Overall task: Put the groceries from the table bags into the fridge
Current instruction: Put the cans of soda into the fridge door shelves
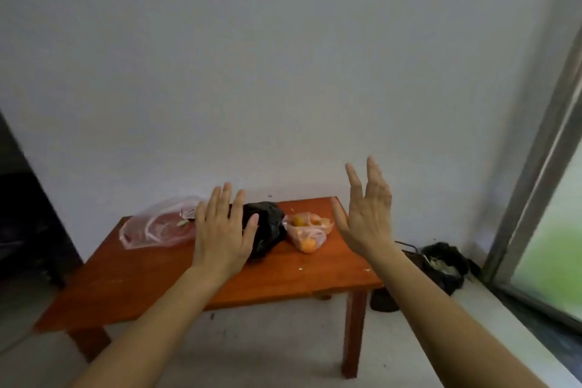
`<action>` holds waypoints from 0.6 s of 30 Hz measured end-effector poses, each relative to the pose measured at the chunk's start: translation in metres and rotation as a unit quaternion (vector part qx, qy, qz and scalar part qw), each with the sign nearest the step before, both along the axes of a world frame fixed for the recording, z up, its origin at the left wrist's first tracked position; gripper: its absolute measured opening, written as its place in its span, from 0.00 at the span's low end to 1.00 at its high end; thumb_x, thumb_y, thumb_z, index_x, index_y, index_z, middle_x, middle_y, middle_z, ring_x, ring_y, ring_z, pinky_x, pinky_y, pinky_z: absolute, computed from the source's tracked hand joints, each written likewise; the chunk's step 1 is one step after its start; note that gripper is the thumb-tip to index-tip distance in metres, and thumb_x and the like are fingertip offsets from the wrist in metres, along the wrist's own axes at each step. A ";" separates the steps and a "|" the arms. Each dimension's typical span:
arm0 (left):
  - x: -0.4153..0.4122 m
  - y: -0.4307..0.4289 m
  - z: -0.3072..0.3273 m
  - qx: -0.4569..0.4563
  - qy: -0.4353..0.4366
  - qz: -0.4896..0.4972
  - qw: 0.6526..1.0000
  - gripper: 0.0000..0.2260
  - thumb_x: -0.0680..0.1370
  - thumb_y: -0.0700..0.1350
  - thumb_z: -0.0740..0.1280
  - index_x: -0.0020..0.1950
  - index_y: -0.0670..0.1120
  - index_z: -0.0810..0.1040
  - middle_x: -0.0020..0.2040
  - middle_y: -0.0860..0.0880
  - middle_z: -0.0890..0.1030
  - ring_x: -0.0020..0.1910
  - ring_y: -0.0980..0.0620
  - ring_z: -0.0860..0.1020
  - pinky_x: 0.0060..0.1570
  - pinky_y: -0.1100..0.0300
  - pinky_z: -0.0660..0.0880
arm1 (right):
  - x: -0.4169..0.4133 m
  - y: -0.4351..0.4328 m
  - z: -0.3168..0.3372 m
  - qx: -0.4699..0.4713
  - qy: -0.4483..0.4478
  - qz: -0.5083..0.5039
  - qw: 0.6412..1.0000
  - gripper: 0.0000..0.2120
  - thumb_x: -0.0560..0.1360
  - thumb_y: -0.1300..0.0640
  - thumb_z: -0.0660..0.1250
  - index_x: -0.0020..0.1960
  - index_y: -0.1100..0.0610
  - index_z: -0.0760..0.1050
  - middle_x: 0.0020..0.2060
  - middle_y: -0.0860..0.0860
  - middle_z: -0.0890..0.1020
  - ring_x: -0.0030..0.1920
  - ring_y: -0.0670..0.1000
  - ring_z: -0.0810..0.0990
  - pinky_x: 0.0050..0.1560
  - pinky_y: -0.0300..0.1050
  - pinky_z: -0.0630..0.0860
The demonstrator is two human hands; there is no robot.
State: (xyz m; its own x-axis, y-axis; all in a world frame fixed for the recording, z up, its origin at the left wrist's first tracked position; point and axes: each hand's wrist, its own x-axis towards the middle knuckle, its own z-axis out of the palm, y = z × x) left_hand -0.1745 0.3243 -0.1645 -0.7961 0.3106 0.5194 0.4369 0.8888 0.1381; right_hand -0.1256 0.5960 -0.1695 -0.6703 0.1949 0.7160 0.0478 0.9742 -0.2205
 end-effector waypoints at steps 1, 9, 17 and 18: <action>-0.013 -0.022 -0.007 0.004 -0.008 0.014 1.000 0.32 0.81 0.62 0.43 0.78 0.45 0.62 0.80 0.43 0.58 0.79 0.43 0.54 0.76 0.41 0.54 | -0.019 -0.022 -0.006 -0.009 -0.015 0.020 1.000 0.35 0.79 0.43 0.62 0.80 0.52 0.51 0.80 0.61 0.48 0.80 0.62 0.51 0.75 0.66 0.57; -0.092 -0.127 -0.055 0.016 -0.046 0.089 0.995 0.27 0.83 0.60 0.46 0.79 0.49 0.58 0.80 0.47 0.58 0.79 0.48 0.53 0.76 0.47 0.48 | -0.139 -0.141 -0.044 -0.027 -0.081 0.147 0.985 0.32 0.81 0.43 0.59 0.80 0.51 0.52 0.80 0.58 0.53 0.77 0.60 0.60 0.71 0.58 0.67; -0.208 -0.173 -0.094 0.002 -0.093 0.130 0.987 0.27 0.83 0.59 0.46 0.80 0.51 0.55 0.81 0.49 0.56 0.80 0.48 0.54 0.76 0.41 0.57 | -0.288 -0.197 -0.093 -0.033 -0.175 0.221 0.959 0.27 0.83 0.45 0.57 0.79 0.54 0.60 0.77 0.54 0.64 0.75 0.55 0.65 0.68 0.51 0.72; -0.225 -0.177 -0.095 -0.006 -0.094 0.132 0.987 0.26 0.83 0.58 0.46 0.80 0.52 0.56 0.80 0.49 0.57 0.79 0.49 0.54 0.76 0.41 0.58 | -0.307 -0.201 -0.097 -0.032 -0.181 0.233 0.955 0.26 0.83 0.46 0.56 0.79 0.54 0.60 0.76 0.54 0.66 0.74 0.54 0.66 0.67 0.49 0.73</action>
State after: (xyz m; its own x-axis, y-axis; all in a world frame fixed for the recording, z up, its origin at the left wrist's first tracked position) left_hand -0.3990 0.1478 -0.2596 -0.9322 0.0857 0.3518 0.1583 0.9703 0.1829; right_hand -0.4328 0.3954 -0.2667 -0.8963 -0.1482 0.4180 -0.3025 0.8935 -0.3319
